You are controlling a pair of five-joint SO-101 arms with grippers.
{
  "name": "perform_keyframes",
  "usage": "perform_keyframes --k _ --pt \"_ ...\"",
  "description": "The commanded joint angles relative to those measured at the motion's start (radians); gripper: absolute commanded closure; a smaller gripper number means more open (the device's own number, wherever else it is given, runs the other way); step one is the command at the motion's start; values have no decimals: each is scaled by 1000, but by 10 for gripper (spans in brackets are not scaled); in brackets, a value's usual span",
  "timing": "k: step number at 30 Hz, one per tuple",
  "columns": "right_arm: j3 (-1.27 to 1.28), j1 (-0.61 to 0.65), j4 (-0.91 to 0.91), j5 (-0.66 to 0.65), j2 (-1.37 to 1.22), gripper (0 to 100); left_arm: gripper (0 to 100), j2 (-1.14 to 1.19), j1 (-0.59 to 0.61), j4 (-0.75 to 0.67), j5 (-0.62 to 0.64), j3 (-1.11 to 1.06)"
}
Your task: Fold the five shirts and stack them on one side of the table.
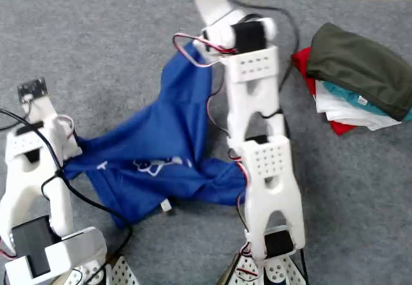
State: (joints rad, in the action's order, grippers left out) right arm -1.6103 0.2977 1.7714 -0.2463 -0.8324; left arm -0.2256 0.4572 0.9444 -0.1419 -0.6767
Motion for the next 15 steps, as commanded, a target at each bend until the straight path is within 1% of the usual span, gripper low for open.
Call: perform_keyframes --k 1,3,9,13,15 --pt "-50 -45 15 11 228 995 982 -13 -8 204 44 311" --pt "-51 -65 15 11 321 995 982 -13 -8 316 69 486" --pt "-42 -127 15 3 610 995 982 -13 -9 614 68 1028" --pt "-42 -176 11 2 763 995 982 -13 -9 764 68 1358" --pt "-45 -208 9 0 826 995 982 -13 -9 806 68 1490"
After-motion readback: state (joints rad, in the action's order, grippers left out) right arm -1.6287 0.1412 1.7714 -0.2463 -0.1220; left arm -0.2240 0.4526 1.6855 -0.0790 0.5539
